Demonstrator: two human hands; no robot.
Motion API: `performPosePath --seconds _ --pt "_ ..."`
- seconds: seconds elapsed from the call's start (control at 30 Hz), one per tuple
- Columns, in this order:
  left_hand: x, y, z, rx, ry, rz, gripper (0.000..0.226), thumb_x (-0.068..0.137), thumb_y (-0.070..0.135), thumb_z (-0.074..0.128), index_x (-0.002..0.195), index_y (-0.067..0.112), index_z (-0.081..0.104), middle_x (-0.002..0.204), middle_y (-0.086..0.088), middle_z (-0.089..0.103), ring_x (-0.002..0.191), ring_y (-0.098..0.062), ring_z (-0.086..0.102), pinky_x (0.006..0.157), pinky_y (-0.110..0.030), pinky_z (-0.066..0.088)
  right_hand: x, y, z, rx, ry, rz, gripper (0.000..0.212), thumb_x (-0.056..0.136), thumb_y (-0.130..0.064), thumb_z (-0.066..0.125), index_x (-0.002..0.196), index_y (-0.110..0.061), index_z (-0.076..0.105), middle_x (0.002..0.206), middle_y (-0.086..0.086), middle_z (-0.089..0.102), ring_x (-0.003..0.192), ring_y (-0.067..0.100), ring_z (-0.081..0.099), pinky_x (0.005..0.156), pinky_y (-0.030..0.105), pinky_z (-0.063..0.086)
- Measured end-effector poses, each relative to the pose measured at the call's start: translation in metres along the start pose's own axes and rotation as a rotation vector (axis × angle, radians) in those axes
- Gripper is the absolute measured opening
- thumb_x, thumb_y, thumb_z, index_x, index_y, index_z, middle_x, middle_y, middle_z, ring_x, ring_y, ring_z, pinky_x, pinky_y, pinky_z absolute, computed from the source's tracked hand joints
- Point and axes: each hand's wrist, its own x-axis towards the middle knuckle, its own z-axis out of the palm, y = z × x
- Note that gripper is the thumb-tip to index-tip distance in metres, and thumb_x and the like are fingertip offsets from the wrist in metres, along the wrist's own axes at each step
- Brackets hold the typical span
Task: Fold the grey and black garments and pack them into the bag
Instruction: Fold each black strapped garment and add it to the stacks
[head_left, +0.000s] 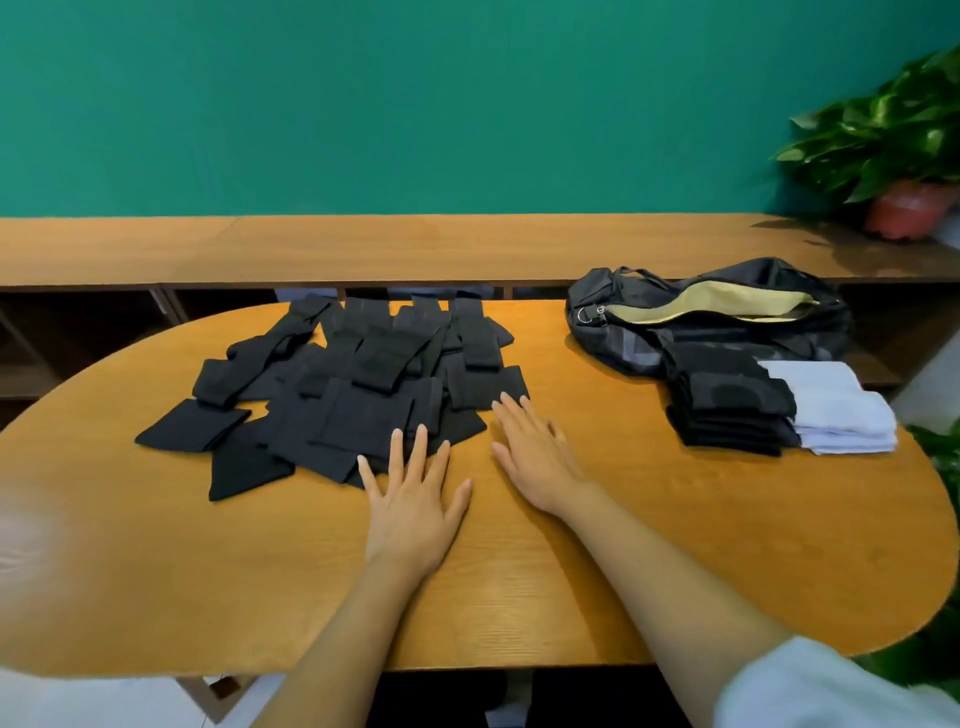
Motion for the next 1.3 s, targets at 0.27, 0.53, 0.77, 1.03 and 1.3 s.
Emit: performPosePath --seconds 0.27,0.53,0.77,1.03,1.3 --pt "0.000 0.002 -0.004 0.008 -0.044 -0.012 0.072 0.091 0.069 0.002 0.154 0.034 0.010 0.162 0.006 -0.012 0.144 -0.019 -0.028 0.113 -0.060 -0.017 0.029 0.008 -0.003 -0.083 -0.094 0.065 0.064 0.103 -0.051 0.022 0.156 -0.019 0.007 0.163 -0.002 0.011 0.150 0.019 -0.002 0.120 0.049 0.000" --pt "-0.002 0.003 -0.005 -0.010 -0.043 -0.006 0.065 0.097 0.062 0.013 0.155 0.032 0.013 0.163 0.005 -0.011 0.145 -0.021 -0.026 0.113 -0.062 -0.016 -0.060 0.040 -0.010 -0.178 0.156 -0.023 0.057 0.100 -0.055 0.021 0.140 -0.026 0.048 0.120 -0.010 0.052 0.125 0.012 0.042 0.120 0.046 0.003" --pt "-0.002 0.003 -0.005 -0.017 -0.023 -0.002 0.066 0.097 0.063 0.016 0.154 0.030 0.020 0.163 0.003 -0.006 0.146 -0.022 -0.023 0.112 -0.064 -0.015 -0.108 0.053 -0.005 0.010 0.325 -0.098 0.049 0.098 -0.051 0.025 0.108 -0.031 0.068 0.090 -0.023 0.046 0.098 0.002 0.051 0.118 0.037 0.008" --pt "-0.010 0.004 -0.011 -0.147 0.050 0.318 0.075 0.086 0.079 0.023 0.148 0.038 0.032 0.159 0.018 0.018 0.149 -0.008 -0.006 0.116 -0.054 -0.017 -0.108 0.054 -0.006 0.155 0.300 -0.168 0.050 0.099 -0.049 0.025 0.101 -0.030 0.071 0.096 -0.021 0.060 0.098 -0.004 0.054 0.120 0.035 0.006" --pt "-0.012 0.000 -0.003 -0.201 0.122 0.540 0.047 0.096 0.056 0.036 0.132 0.035 0.057 0.140 0.019 0.051 0.140 -0.002 0.028 0.121 -0.041 0.000 -0.109 0.056 -0.003 0.269 0.298 -0.228 0.044 0.093 -0.056 0.041 0.106 -0.029 0.073 0.115 -0.016 0.068 0.115 -0.006 0.054 0.118 0.031 0.016"
